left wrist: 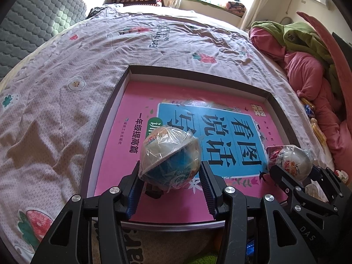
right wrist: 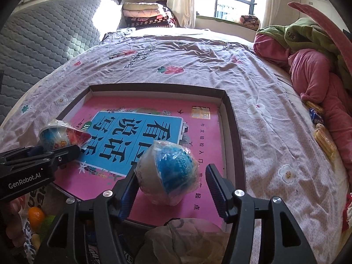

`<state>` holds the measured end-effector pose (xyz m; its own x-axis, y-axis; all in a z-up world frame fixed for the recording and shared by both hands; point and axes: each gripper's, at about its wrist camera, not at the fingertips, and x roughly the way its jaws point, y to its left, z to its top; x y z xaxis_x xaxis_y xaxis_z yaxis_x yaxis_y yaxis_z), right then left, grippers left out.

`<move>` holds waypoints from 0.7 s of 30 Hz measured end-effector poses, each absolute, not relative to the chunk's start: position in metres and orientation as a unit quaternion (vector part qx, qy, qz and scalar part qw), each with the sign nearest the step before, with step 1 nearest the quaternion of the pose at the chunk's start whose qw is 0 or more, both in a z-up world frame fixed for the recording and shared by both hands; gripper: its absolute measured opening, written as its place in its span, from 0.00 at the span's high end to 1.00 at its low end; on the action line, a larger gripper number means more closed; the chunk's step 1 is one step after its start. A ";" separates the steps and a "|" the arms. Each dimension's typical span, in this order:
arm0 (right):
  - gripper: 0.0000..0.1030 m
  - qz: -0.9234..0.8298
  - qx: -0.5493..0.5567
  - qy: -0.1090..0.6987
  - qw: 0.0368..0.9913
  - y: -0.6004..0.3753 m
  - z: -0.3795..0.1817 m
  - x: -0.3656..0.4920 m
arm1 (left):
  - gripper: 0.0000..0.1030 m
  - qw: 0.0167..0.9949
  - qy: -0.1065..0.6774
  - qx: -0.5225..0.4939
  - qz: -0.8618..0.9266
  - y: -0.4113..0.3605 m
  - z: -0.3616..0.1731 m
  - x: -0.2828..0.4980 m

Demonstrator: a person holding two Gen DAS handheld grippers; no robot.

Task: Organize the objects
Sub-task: 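Lower the wrapped ball into the tray and open the right tool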

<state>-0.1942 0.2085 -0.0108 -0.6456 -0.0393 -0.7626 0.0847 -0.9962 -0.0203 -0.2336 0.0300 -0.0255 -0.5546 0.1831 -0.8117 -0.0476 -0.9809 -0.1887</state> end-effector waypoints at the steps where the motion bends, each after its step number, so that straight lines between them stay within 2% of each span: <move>1: 0.40 -0.907 0.419 0.027 0.034 0.209 -0.011 -0.194 | 0.51 0.065 -0.071 -0.467 0.879 0.030 -0.026 -0.234; 10: 0.37 -0.911 0.409 0.029 0.036 0.209 -0.004 -0.191 | 0.50 0.066 -0.072 -0.472 0.876 0.029 -0.028 -0.234; 21: 0.37 -0.916 0.398 0.028 0.037 0.213 0.004 -0.187 | 0.44 0.070 -0.084 -0.466 0.878 0.025 -0.022 -0.232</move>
<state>-0.1872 0.2127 0.0042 -0.6798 -0.0462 -0.7319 0.0903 -0.9957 -0.0210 -0.2322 0.0253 -0.0218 -0.5566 0.2008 -0.8061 -0.0441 -0.9761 -0.2126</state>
